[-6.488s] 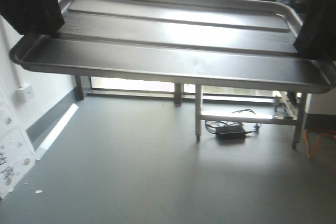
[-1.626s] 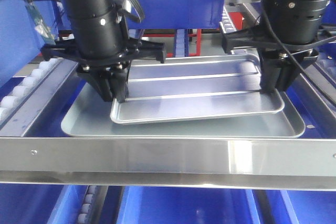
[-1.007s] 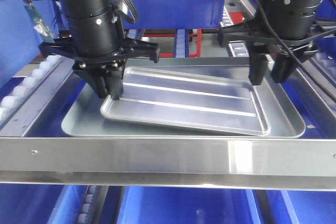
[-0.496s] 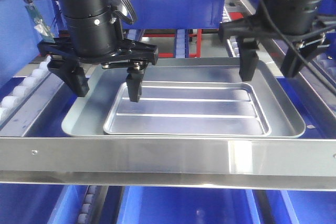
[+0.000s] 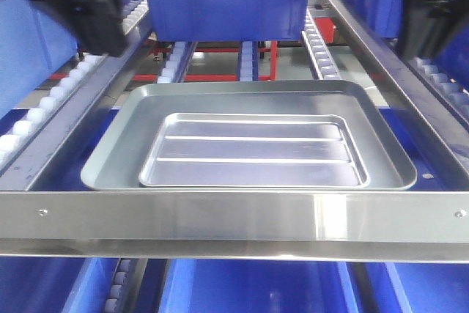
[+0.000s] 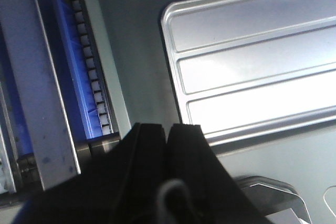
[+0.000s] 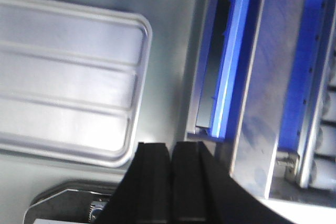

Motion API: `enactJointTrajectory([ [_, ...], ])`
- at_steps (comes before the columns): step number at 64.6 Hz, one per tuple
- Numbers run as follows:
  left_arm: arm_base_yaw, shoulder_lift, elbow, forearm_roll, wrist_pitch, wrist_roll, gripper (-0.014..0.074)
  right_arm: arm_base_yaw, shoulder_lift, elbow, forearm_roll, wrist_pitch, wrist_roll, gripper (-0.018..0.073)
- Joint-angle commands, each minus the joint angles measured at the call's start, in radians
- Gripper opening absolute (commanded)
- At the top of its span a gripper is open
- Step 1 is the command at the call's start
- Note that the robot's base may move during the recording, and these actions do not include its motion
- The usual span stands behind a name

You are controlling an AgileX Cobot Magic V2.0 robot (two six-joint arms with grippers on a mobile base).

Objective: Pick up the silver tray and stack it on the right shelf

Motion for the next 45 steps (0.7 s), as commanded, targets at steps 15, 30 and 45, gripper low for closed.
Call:
enactJointTrajectory([
  [15, -0.007, -0.305, 0.431, 0.014, -0.421, 0.003, -0.0093, -0.003, -0.197, 0.264, -0.025, -0.210, -0.015, 0.0056],
  [30, -0.007, -0.523, 0.653, 0.014, -0.640, 0.003, -0.0094, -0.003, -0.395, 0.499, -0.026, -0.383, -0.015, 0.0056],
  [45, -0.007, -0.773, 0.693, 0.014, -0.626, 0.003, -0.0094, -0.003, -0.688, 0.580, -0.026, -0.427, -0.095, 0.0056],
])
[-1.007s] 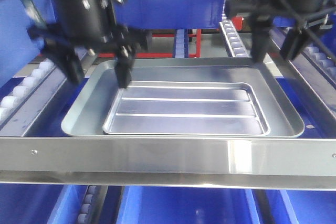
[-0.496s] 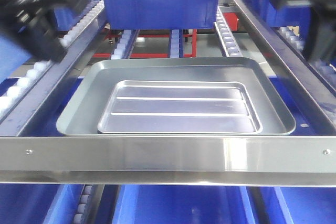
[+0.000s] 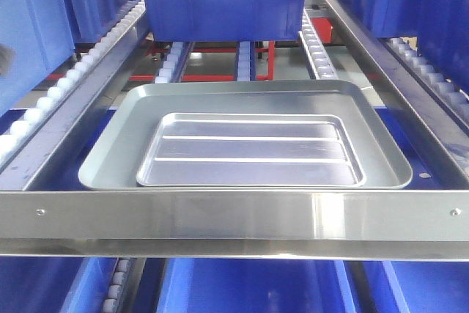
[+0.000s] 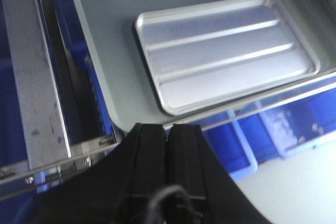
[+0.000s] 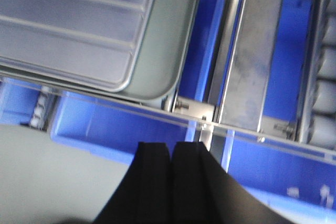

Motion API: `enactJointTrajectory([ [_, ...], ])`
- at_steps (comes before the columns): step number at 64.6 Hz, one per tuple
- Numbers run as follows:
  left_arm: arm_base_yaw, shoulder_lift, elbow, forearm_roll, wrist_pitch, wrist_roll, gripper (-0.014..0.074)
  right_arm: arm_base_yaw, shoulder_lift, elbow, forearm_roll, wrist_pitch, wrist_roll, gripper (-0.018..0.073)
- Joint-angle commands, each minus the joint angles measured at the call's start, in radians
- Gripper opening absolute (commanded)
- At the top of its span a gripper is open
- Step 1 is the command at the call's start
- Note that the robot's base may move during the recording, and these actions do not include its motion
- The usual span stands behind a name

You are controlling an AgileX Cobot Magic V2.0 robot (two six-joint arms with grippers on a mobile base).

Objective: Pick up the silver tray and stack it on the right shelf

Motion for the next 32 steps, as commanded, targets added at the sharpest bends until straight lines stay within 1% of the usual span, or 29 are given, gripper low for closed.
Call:
enactJointTrajectory([
  [1, -0.007, -0.106, -0.026, 0.007, -0.069, 0.003, -0.0094, -0.002, -0.129, -0.017, -0.024, -0.073, -0.053, 0.0056],
  [9, -0.007, -0.258, -0.026, 0.007, -0.066, 0.003, -0.0093, -0.001, -0.307, -0.017, -0.024, -0.073, -0.080, 0.0056],
  [15, -0.007, -0.361, -0.026, 0.006, -0.030, 0.003, -0.0094, -0.001, -0.430, -0.017, -0.024, -0.062, -0.080, 0.0056],
  [19, -0.007, -0.429, -0.035, -0.020, 0.037, 0.003, -0.0094, -0.001, -0.499, -0.017, -0.024, -0.052, -0.080, 0.0056],
  [27, -0.007, -0.512, -0.037, -0.022, 0.163, 0.003, -0.0094, -0.001, -0.579, -0.017, -0.024, -0.031, -0.080, 0.0056],
  [32, -0.007, -0.519, -0.037, -0.020, 0.192, 0.003, -0.0094, -0.001, -0.580, -0.017, -0.024, -0.031, -0.080, 0.0056],
])
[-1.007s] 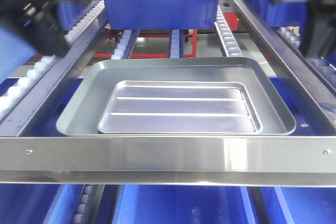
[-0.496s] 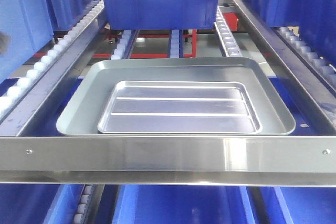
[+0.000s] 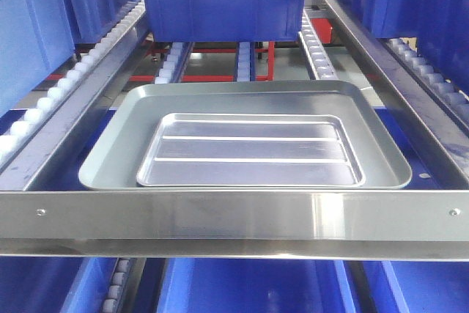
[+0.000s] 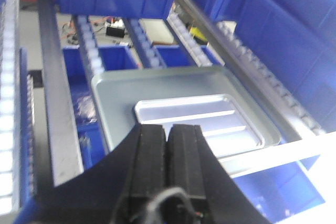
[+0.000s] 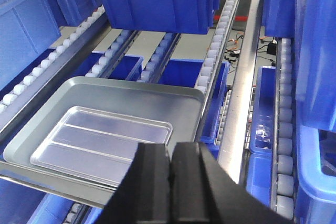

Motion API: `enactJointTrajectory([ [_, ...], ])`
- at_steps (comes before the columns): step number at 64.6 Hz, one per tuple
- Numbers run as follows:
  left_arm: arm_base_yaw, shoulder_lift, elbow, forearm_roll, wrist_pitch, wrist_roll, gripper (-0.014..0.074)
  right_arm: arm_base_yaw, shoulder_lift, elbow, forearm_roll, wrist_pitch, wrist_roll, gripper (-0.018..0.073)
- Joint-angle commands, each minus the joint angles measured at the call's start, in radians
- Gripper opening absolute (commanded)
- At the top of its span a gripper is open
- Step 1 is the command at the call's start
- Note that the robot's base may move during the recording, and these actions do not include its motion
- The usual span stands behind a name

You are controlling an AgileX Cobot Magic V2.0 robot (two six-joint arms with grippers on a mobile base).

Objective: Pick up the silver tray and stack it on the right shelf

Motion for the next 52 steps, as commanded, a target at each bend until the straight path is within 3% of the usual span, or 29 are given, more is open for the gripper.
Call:
enactJointTrajectory([
  [1, -0.007, 0.002, -0.035, -0.002, -0.039, 0.003, -0.0094, -0.001, 0.011, -0.024, -0.021, -0.073, -0.011, 0.0056],
  [46, -0.007, 0.002, -0.015, -0.023, -0.031, 0.003, -0.0093, -0.001, 0.011, -0.024, -0.021, -0.072, -0.011, 0.0056],
  [48, -0.007, -0.003, -0.010, -0.038, -0.025, 0.032, -0.0093, -0.001, 0.011, -0.024, -0.021, -0.072, -0.011, 0.0056],
  [52, 0.006, -0.020, -0.006, -0.126, -0.019, 0.239, -0.0093, -0.001, 0.011, -0.024, -0.021, -0.072, -0.011, 0.0056],
])
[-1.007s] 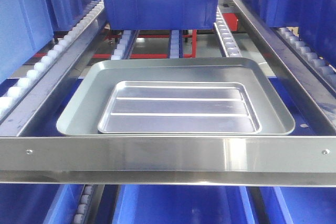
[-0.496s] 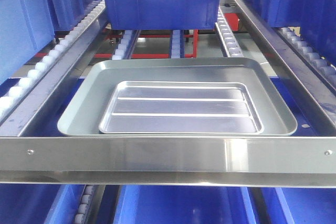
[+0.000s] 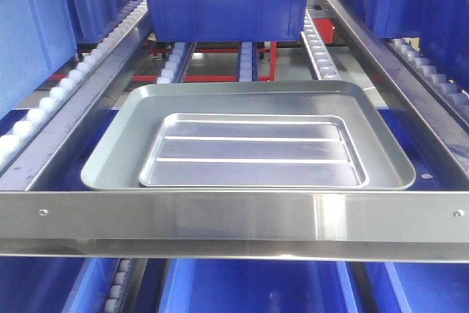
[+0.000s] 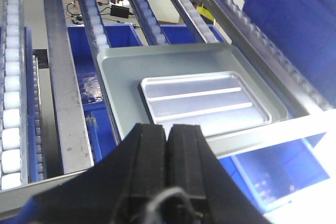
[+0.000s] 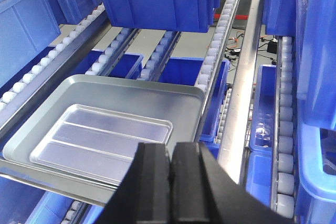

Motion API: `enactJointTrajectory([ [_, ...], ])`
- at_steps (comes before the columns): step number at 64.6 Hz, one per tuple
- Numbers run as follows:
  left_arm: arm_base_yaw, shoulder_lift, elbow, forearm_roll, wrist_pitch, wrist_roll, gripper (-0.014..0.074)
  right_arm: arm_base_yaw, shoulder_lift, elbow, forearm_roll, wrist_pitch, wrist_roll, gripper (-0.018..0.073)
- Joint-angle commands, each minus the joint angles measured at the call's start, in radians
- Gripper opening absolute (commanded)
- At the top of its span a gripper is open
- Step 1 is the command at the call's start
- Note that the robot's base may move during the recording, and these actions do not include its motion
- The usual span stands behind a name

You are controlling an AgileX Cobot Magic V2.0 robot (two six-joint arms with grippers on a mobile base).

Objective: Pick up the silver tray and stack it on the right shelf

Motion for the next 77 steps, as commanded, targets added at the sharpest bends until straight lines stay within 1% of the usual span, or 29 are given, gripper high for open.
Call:
enactJointTrajectory([
  [1, 0.014, -0.011, -0.020, -0.102, -0.067, 0.198, -0.0093, -0.001, 0.013, -0.024, -0.021, -0.082, -0.009, 0.0056],
  [3, 0.033, -0.024, -0.016, -0.150, -0.070, 0.258, -0.0093, -0.001, 0.013, -0.024, -0.021, -0.082, -0.009, 0.0056],
  [7, 0.099, -0.051, 0.006, -0.206, -0.087, 0.305, -0.0094, -0.001, 0.013, -0.024, -0.021, -0.082, -0.009, 0.0056],
  [11, 0.174, -0.083, 0.033, -0.219, -0.103, 0.316, -0.0093, -0.001, 0.013, -0.024, -0.021, -0.082, -0.009, 0.0056],
  [15, 0.265, -0.128, 0.075, -0.238, -0.127, 0.316, -0.0093, -0.001, 0.013, -0.024, -0.021, -0.082, -0.009, 0.0056],
  [17, 0.323, -0.153, 0.106, -0.257, -0.148, 0.316, -0.0093, -0.001, 0.013, -0.024, -0.021, -0.082, -0.009, 0.0056],
  [19, 0.363, -0.179, 0.131, -0.265, -0.165, 0.316, -0.0093, -0.001, 0.013, -0.024, -0.021, -0.082, -0.009, 0.0056],
  [26, 0.484, -0.258, 0.228, -0.269, -0.225, 0.318, -0.0093, -0.001, 0.013, -0.024, -0.021, -0.082, -0.009, 0.0056],
  [30, 0.526, -0.296, 0.297, -0.269, -0.285, 0.318, -0.0093, -0.001, 0.013, -0.024, -0.021, -0.082, -0.009, 0.0056],
  [34, 0.542, -0.299, 0.377, -0.269, -0.382, 0.318, -0.0093, -0.001, 0.013, -0.024, -0.021, -0.082, -0.009, 0.0056],
  [36, 0.545, -0.298, 0.439, -0.269, -0.448, 0.318, -0.0093, -0.001, 0.013, -0.024, -0.021, -0.082, -0.009, 0.0056],
  [41, 0.545, -0.298, 0.538, -0.269, -0.597, 0.318, -0.0093, -0.001, 0.013, -0.024, -0.021, -0.082, -0.009, 0.0056],
  [44, 0.545, -0.298, 0.529, -0.267, -0.531, 0.318, -0.0093, -0.001, 0.013, -0.024, -0.021, -0.082, -0.009, 0.0056],
  [52, 0.545, -0.298, 0.534, -0.267, -0.571, 0.318, -0.0094, -0.001, 0.013, -0.024, -0.021, -0.083, -0.009, 0.0056],
  [77, 0.545, -0.298, 0.534, -0.267, -0.571, 0.318, -0.0094, -0.001, 0.013, -0.024, -0.021, -0.083, -0.009, 0.0056],
])
